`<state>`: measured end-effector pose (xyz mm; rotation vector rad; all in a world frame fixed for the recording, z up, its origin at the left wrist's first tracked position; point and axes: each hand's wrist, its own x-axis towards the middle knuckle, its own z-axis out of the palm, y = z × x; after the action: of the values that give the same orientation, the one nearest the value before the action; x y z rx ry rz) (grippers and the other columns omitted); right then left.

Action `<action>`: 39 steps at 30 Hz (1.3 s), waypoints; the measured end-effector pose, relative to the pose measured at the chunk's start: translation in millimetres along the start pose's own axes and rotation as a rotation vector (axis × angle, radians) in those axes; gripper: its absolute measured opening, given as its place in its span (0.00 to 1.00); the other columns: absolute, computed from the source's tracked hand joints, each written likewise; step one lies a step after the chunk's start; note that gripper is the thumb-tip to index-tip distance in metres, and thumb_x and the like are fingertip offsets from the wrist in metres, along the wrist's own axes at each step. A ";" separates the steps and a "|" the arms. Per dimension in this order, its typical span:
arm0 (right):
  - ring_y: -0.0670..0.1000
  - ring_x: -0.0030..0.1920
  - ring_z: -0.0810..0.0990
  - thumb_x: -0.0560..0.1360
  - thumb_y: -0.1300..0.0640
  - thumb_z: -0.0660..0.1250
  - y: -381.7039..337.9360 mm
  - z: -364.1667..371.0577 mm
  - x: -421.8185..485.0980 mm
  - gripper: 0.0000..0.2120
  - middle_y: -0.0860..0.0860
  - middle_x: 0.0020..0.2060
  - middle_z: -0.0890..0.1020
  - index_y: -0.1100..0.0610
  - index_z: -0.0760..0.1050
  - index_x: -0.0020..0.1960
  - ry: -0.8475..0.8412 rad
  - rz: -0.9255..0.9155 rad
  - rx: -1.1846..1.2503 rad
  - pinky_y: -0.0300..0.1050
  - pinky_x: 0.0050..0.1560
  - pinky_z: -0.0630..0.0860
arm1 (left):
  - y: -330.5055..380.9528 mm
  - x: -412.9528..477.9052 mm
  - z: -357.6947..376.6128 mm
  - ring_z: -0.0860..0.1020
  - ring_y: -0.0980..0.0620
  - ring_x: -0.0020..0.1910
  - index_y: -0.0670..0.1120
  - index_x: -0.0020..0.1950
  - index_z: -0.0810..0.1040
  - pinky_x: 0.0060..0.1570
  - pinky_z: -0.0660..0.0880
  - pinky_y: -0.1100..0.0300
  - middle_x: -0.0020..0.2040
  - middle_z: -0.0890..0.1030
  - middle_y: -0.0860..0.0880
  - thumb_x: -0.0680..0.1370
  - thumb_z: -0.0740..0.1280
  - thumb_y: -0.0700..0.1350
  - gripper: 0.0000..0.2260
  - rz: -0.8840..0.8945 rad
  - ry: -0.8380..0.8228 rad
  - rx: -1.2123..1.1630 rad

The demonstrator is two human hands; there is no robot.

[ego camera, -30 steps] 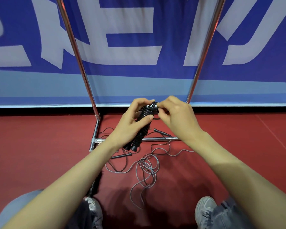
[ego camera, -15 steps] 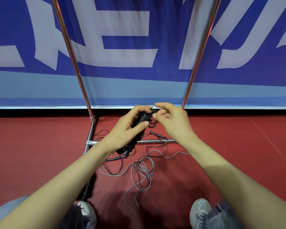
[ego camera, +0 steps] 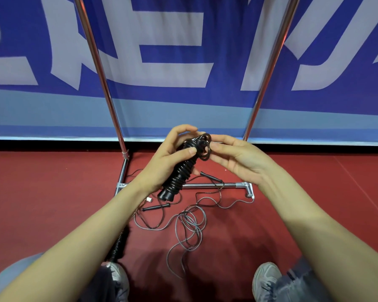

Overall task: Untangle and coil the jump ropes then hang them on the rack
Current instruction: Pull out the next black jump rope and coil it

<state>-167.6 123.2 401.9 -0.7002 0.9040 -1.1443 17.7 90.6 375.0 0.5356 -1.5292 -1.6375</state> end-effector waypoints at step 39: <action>0.46 0.39 0.79 0.77 0.61 0.67 8.2 -15.2 17.3 0.07 0.49 0.34 0.81 0.56 0.78 0.40 0.445 -0.204 -0.386 0.42 0.53 0.73 | -47.1 -9.0 24.0 0.76 0.52 0.40 0.47 0.61 0.65 0.40 0.75 0.55 0.53 0.75 0.47 0.71 0.72 0.32 0.25 -0.150 0.074 0.205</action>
<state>-174.7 108.5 383.6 -0.8806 1.4826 -1.3511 -8.3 109.3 332.0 0.8309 -1.6448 -1.5607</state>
